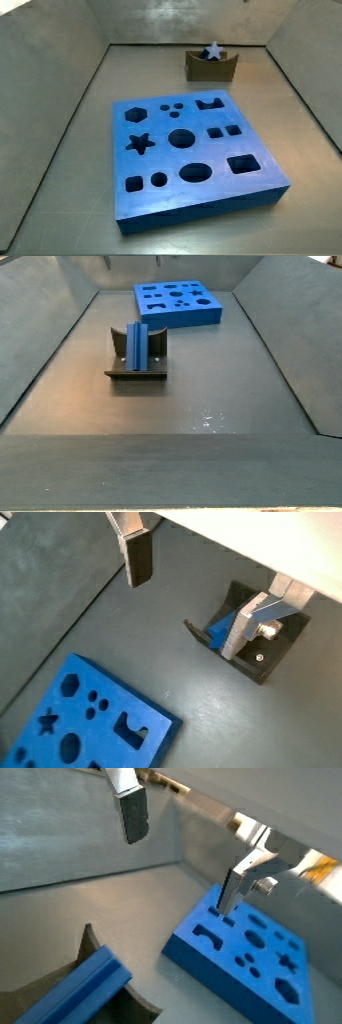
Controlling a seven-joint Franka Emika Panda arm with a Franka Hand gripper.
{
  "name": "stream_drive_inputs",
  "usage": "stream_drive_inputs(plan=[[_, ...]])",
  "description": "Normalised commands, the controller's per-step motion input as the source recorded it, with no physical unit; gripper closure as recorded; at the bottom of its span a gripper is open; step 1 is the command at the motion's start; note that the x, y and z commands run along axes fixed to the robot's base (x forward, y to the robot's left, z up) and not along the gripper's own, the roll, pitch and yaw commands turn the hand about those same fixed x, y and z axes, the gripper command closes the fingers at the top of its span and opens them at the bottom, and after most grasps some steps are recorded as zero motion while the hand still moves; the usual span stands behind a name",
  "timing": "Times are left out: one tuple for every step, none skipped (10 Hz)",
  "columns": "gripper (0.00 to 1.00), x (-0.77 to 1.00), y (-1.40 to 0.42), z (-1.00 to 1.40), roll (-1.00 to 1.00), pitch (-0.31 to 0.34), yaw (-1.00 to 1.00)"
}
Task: Pick up the star object. Move up. Place the star object on the fixture. Regrasp the star object. Move to above the board. Insert the star object.
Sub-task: Regrasp the star object.
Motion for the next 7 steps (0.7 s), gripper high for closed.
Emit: stream_drive_inputs(plan=[[0.00,-0.04,-0.12,0.02,1.00,0.018,0.02],[0.00,-0.04,-0.01,0.02,1.00,0.015,0.02],[0.00,-0.03,-0.03,0.00,1.00,0.009,0.02],[0.00,-0.03,-0.04,0.00,1.00,0.005,0.02],[0.00,-0.03,-0.03,0.00,1.00,0.001,0.02],[0.00,-0.03,-0.02,0.00,1.00,-0.009,0.02],[0.00,-0.02,-0.02,0.00,1.00,-0.013,0.02]])
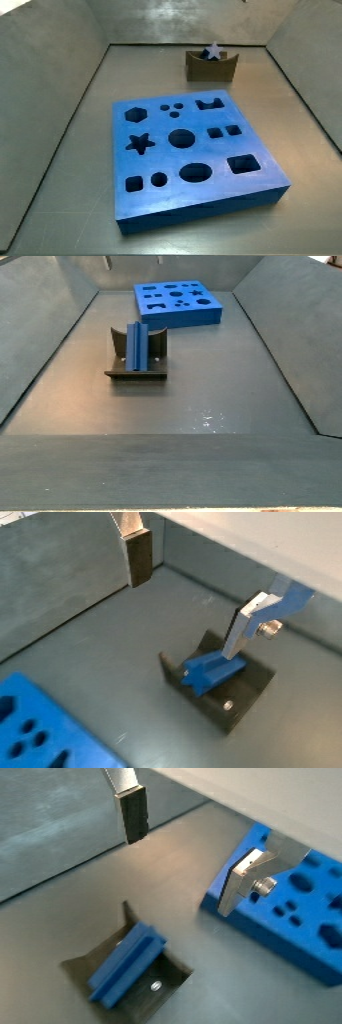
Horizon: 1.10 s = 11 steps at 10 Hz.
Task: Pick up the star object. Move up. Place the star object on the fixture. Regrasp the star object. Move to above the board. Insert the star object.
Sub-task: Regrasp the star object.
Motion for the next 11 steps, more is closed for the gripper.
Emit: stream_drive_inputs(plan=[[0.00,-0.02,-0.02,0.00,1.00,-0.016,0.02],[0.00,-0.03,-0.02,0.00,1.00,-0.016,0.03],[0.00,-0.02,-0.03,0.00,1.00,-0.013,0.03],[0.00,-0.01,-0.03,0.01,1.00,-0.010,0.03],[0.00,0.01,-0.03,0.00,1.00,-0.003,0.03],[0.00,0.02,-0.03,-0.01,1.00,0.002,0.03],[0.00,0.04,-0.03,-0.01,1.00,0.012,0.04],[0.00,0.05,-0.03,-0.01,1.00,0.022,0.04],[0.00,0.06,-0.03,-0.02,1.00,0.034,0.04],[0.00,0.07,-0.03,-0.02,1.00,0.051,0.05],[0.00,0.09,-0.04,-0.02,1.00,0.080,0.06]])
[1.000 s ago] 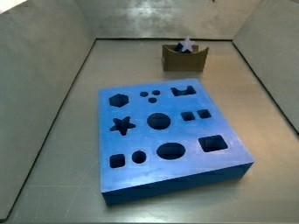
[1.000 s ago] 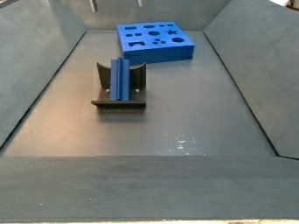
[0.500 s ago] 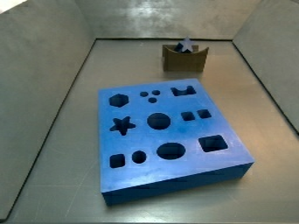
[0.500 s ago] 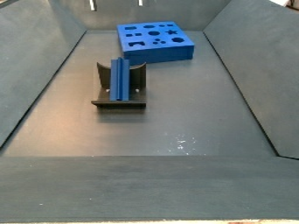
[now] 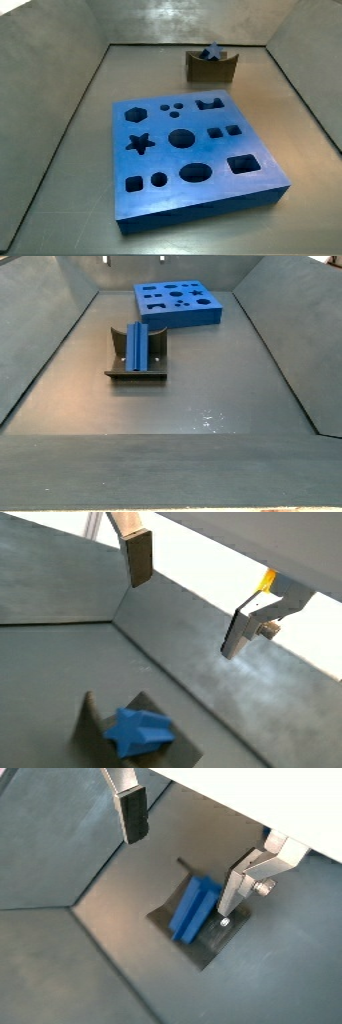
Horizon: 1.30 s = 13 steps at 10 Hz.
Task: Pick up the star object. Move up. Place the star object on the fixture. Regrasp the star object. Move to above the board. Insert the star object.
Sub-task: Regrasp the star object.
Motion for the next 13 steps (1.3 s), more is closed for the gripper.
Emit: stream_drive_inputs(plan=[[0.00,0.10,-0.04,-0.02,1.00,0.107,0.08],[0.00,0.10,-0.04,-0.02,1.00,0.138,0.10],[0.00,0.10,-0.05,-0.03,0.83,0.141,0.12],[0.00,0.10,-0.05,-0.03,0.58,0.128,0.14],[0.00,0.10,-0.05,-0.02,0.40,0.118,0.16],[0.00,0.10,-0.04,-0.01,0.27,0.100,0.16],[0.00,0.04,0.07,-1.00,0.20,0.219,0.19],[0.00,0.04,0.07,-1.00,0.18,0.185,0.20],[0.00,0.05,0.06,-1.00,0.17,0.143,0.22],[0.00,0.07,0.05,-1.00,0.15,0.092,0.23],[0.00,0.08,0.05,-1.00,0.14,0.060,0.23],[0.00,0.09,0.04,-1.00,0.13,0.036,0.22],[0.00,0.10,0.03,-1.00,0.13,-0.014,0.19]])
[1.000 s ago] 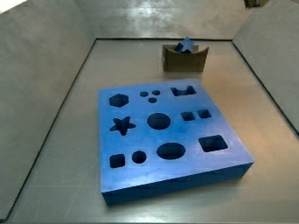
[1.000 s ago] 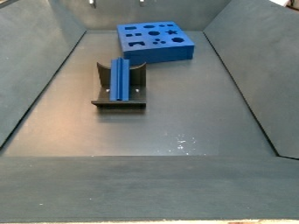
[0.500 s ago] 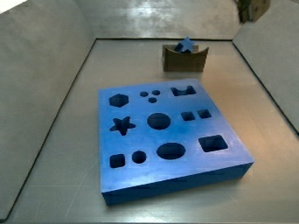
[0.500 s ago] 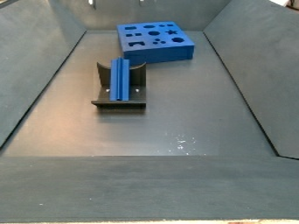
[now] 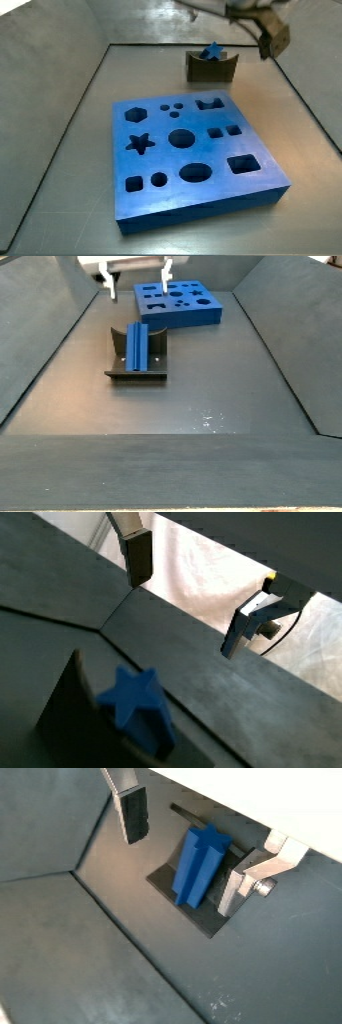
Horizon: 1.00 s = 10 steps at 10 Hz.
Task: Pick up the star object. Move up. Place the star object on the fixture. Regrasp the star object. Move to above the board. Insert the star object.
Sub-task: Regrasp the star object.
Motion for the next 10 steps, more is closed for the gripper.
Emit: stream_drive_inputs(plan=[[0.00,0.11,0.03,-1.00,0.13,-0.043,0.17],[0.00,0.13,0.02,-1.00,0.12,-0.074,0.13],[0.00,0.13,0.01,-1.00,0.11,-0.089,0.10],[0.00,0.13,0.00,-0.91,0.10,-0.097,0.06],[0.00,0.12,0.00,-0.81,0.09,-0.097,0.05],[0.00,0.10,0.00,-0.61,0.08,-0.094,0.02],[0.00,0.08,-0.01,-0.47,0.08,-0.086,0.00],[0.00,0.07,0.00,-0.28,0.07,-0.066,-0.02],[0.00,0.06,0.00,-0.21,0.06,-0.048,-0.02],[0.00,0.03,-0.01,-0.17,0.06,-0.043,-0.02]])
